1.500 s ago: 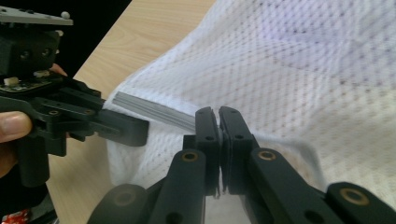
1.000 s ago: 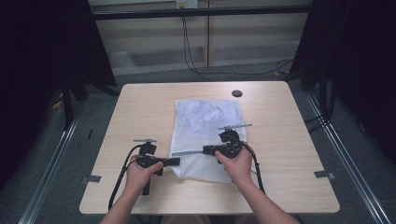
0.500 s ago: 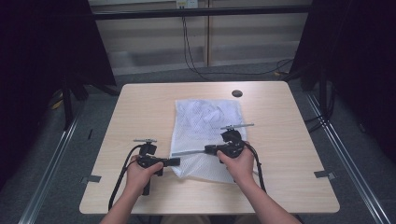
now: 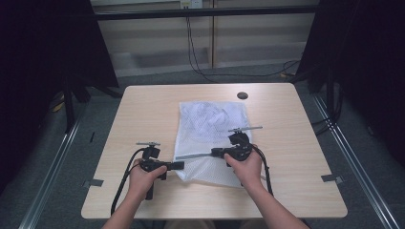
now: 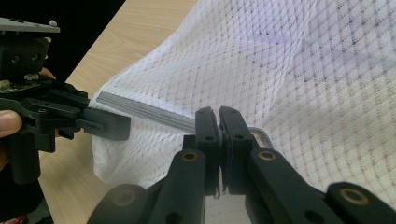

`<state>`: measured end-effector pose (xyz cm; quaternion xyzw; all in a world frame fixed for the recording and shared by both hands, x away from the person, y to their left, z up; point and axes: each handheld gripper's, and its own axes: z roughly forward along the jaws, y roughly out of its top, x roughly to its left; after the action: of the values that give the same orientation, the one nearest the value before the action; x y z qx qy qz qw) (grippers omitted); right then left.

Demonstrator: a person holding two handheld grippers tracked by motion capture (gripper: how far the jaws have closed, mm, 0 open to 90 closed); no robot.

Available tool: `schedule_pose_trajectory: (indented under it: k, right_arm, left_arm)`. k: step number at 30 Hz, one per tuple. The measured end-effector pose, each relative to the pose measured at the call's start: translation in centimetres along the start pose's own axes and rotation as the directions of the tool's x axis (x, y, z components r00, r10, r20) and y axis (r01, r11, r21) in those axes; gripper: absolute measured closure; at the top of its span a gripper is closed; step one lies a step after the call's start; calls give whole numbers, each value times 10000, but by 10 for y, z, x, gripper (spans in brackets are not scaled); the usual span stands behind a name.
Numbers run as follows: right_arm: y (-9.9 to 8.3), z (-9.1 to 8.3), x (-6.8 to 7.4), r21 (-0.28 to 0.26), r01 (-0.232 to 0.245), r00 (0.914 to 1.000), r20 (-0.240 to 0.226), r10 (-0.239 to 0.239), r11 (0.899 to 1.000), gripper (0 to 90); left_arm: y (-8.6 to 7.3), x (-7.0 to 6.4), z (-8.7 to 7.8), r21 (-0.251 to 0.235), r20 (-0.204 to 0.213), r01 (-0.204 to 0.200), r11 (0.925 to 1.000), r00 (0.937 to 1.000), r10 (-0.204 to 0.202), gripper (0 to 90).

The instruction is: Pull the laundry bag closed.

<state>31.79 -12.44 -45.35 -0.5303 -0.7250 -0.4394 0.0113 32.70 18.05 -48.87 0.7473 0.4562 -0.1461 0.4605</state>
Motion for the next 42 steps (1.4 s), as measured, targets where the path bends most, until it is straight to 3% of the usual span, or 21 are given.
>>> schedule_pose_trajectory:
  k: [24,42]
  right_arm:
    - [-1,-6,-6,-47,-35,9998,215,36,10000,870]
    - [-2,-8,-8,-49,-56,9999,130,56,10000,871]
  left_arm:
    - [0,1,-1,28,-91,51,10000,9999,-51,887]
    - [0,0,-1,79,-124,70,9999,9999,-69,887]
